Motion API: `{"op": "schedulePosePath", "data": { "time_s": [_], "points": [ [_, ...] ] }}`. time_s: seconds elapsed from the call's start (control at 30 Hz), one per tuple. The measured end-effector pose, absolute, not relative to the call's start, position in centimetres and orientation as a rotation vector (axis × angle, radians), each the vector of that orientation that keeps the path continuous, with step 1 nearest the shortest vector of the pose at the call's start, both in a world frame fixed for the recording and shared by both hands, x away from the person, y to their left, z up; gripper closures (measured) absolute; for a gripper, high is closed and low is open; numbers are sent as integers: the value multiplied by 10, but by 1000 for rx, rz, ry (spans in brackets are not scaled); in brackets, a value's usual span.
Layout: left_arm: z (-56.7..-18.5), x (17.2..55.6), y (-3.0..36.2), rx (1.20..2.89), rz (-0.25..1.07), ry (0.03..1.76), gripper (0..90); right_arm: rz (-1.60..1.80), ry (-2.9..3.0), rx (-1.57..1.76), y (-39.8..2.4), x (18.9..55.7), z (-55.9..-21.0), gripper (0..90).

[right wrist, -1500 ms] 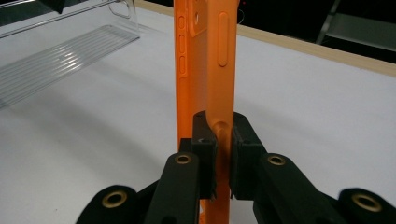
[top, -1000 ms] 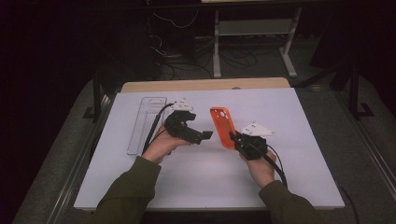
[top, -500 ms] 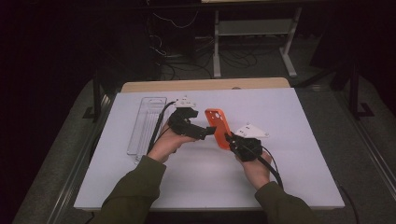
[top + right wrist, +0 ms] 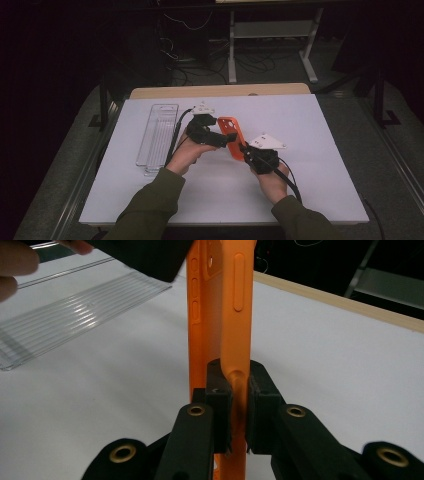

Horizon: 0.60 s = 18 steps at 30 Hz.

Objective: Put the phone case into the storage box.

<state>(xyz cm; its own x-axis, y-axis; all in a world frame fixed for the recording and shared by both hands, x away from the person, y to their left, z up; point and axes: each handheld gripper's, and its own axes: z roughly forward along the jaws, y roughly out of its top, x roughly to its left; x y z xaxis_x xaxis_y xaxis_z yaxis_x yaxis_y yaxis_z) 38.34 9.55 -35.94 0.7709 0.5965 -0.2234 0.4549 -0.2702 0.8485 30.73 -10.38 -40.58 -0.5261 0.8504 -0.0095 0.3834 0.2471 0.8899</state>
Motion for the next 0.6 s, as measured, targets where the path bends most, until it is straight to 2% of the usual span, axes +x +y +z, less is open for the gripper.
{"op": "schedulePosePath", "data": {
  "time_s": [0.6],
  "points": [
    [-364, 386, 81, 1858, 151, 831, 0, 1242, 2039, 1096, -99, 304, -406, 814]
  ]
}}
